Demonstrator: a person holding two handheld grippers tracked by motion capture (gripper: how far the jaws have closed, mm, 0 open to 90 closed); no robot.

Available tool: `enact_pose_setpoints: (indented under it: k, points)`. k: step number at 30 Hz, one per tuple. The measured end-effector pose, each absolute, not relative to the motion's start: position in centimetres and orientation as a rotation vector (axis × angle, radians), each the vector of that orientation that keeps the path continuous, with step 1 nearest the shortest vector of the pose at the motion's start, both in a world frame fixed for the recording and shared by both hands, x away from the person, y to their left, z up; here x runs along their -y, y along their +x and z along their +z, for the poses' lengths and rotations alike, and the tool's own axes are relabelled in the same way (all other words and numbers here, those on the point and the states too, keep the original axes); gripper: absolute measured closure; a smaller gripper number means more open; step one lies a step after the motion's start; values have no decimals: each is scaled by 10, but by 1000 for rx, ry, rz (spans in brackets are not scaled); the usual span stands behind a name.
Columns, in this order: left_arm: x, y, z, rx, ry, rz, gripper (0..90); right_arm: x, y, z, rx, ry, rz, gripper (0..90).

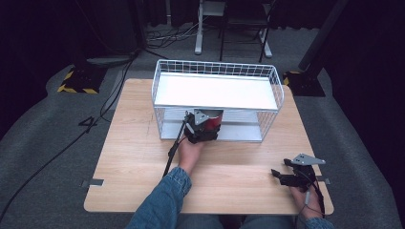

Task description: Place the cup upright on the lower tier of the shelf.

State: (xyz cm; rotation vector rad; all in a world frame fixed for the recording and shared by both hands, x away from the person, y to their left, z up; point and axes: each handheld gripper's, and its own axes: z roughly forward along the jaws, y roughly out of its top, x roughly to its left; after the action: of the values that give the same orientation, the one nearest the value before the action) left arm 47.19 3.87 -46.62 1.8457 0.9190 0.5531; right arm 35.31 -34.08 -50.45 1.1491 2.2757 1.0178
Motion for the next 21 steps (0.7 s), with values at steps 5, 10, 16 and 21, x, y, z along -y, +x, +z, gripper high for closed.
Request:
enact_pose_setpoints:
  k: [5, 10, 16, 21]
  points:
    - [-33, 477, -471, -942, 1842, 553, 164, 340, 353, -504, -2280, 1141, 1018, 255]
    - [-28, 486, -476, -964, 1851, 547, 164, 340, 352, -504, -2282, 1137, 1019, 255]
    - [-25, 495, -481, -990, 1856, 544, 164, 340, 353, -505, -2288, 1134, 1022, 255]
    - [-26, 497, -484, -1005, 1858, 535, 163, 340, 353, -505, -2289, 1134, 1024, 252]
